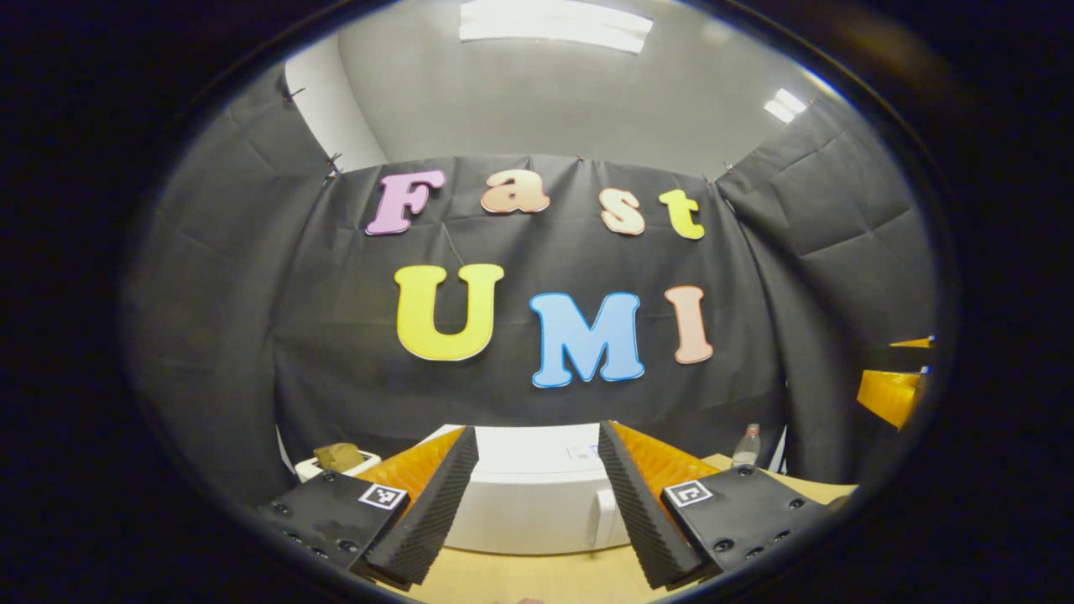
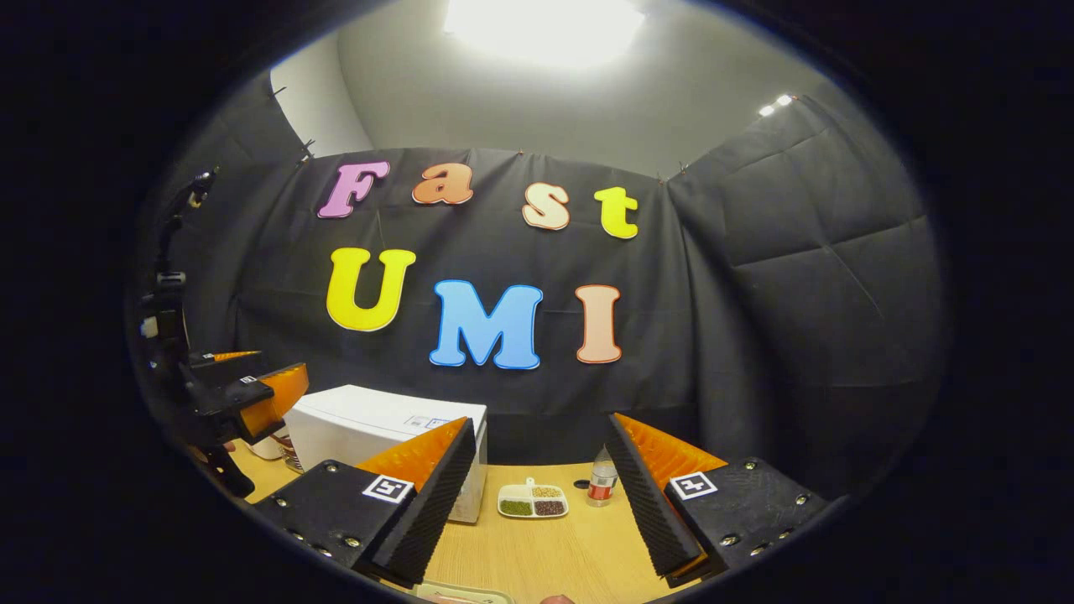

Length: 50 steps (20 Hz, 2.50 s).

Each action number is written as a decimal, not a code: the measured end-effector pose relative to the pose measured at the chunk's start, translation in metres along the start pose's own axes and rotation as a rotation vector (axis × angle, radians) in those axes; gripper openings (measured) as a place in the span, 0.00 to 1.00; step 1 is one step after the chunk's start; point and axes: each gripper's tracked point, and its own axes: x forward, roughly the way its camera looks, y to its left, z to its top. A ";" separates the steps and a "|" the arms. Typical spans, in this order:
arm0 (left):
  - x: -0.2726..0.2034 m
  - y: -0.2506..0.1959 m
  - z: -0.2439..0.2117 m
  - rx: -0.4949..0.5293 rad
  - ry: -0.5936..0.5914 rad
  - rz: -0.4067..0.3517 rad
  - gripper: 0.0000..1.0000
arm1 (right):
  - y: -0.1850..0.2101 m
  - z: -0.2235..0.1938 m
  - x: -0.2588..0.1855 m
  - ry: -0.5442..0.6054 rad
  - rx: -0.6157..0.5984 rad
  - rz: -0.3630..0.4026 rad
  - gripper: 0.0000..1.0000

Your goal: Open the microwave oven with the left hand, put the food in, and close the microwave oven.

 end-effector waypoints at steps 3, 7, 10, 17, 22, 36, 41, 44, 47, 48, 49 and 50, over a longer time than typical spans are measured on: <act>0.023 -0.014 -0.021 -0.002 0.018 -0.033 0.94 | -0.014 0.001 -0.007 0.003 -0.014 -0.044 0.95; 0.045 -0.036 -0.062 -0.009 0.059 -0.080 0.94 | -0.035 0.002 -0.019 0.013 -0.031 -0.112 0.95; 0.061 -0.053 -0.097 -0.021 0.117 -0.104 0.94 | -0.047 0.000 -0.030 0.021 -0.032 -0.158 0.95; 0.108 -0.079 -0.179 0.000 0.256 -0.124 0.96 | -0.066 -0.010 -0.048 0.068 -0.051 -0.233 0.95; 0.128 -0.094 -0.235 -0.008 0.380 -0.142 0.98 | -0.076 -0.014 -0.054 0.094 -0.048 -0.265 0.95; 0.138 -0.097 -0.266 0.044 0.468 -0.123 0.27 | -0.083 -0.014 -0.061 0.111 -0.082 -0.207 0.95; 0.110 -0.092 -0.268 -0.015 0.533 -0.077 0.12 | -0.079 -0.016 -0.055 0.110 -0.086 -0.158 0.95; 0.075 -0.084 -0.250 0.005 0.461 -0.089 0.07 | -0.076 -0.017 -0.049 0.105 -0.074 -0.126 0.95; 0.044 -0.072 -0.250 -0.026 0.484 -0.113 0.08 | -0.066 -0.021 -0.039 0.101 -0.060 -0.072 0.95; 0.036 -0.069 -0.248 -0.021 0.491 -0.118 0.10 | -0.062 -0.023 -0.036 0.103 -0.057 -0.052 0.95; 0.029 -0.065 -0.245 -0.020 0.493 -0.117 0.09 | -0.055 -0.024 -0.034 0.108 -0.053 -0.026 0.95; 0.019 -0.060 -0.245 -0.019 0.495 -0.115 0.09 | -0.048 -0.025 -0.032 0.109 -0.050 0.000 0.95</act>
